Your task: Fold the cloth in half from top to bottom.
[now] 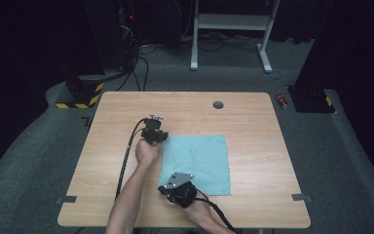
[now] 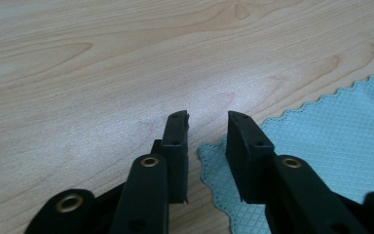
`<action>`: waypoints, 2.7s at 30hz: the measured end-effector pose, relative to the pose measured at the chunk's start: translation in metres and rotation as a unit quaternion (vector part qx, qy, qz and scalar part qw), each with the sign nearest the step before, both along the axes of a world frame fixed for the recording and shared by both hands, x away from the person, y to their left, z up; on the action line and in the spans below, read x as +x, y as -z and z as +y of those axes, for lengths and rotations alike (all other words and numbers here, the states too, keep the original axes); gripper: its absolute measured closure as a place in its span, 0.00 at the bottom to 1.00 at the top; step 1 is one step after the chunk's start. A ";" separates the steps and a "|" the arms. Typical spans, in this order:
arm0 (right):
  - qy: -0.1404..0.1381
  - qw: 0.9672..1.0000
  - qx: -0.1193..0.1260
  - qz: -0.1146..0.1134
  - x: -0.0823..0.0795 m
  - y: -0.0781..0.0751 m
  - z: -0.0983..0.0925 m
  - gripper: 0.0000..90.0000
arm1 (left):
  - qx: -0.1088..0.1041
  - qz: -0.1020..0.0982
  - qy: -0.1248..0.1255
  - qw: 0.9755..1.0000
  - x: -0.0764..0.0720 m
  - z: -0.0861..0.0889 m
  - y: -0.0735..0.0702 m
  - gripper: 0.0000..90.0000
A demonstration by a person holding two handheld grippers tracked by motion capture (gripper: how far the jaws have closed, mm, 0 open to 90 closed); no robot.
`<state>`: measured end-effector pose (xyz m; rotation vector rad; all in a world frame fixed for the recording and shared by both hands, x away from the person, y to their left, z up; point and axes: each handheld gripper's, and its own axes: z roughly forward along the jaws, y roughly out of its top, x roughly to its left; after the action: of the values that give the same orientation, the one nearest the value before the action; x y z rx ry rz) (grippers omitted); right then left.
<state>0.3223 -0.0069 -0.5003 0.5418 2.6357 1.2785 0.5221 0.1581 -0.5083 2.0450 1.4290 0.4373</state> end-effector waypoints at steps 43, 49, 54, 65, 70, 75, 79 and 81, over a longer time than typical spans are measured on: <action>0.017 0.999 0.045 -0.016 -0.004 -0.025 -0.025 1.00 | -0.025 -0.040 0.021 0.999 -0.006 -0.002 -0.039 1.00; 0.037 0.998 0.044 -0.014 -0.007 -0.017 -0.046 1.00 | -0.028 -0.044 0.041 0.998 -0.002 -0.024 -0.041 1.00; 0.058 0.997 0.044 -0.014 -0.011 -0.010 -0.065 1.00 | -0.037 -0.045 0.053 0.997 -0.001 -0.041 -0.037 1.00; 0.097 0.994 0.046 -0.008 -0.016 0.001 -0.099 1.00 | -0.039 -0.044 0.071 0.996 0.003 -0.070 -0.033 1.00; 0.115 0.992 0.044 -0.007 -0.017 0.005 -0.116 1.00 | -0.036 -0.047 0.082 0.995 0.005 -0.085 -0.033 1.00; 0.130 0.991 0.043 -0.010 -0.018 0.007 -0.130 1.00 | -0.041 -0.044 0.087 0.994 0.007 -0.099 -0.030 1.00; 0.140 0.989 0.039 -0.009 -0.019 0.009 -0.141 1.00 | -0.045 -0.044 0.090 0.994 0.008 -0.107 -0.028 1.00; 0.146 0.989 0.037 -0.007 -0.019 0.009 -0.145 1.00 | -0.045 -0.046 0.093 0.994 0.008 -0.111 -0.029 1.00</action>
<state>0.3029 -0.1522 -0.5097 0.8882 2.3922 1.2844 0.5305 0.0466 -0.4796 2.0349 1.1709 0.3756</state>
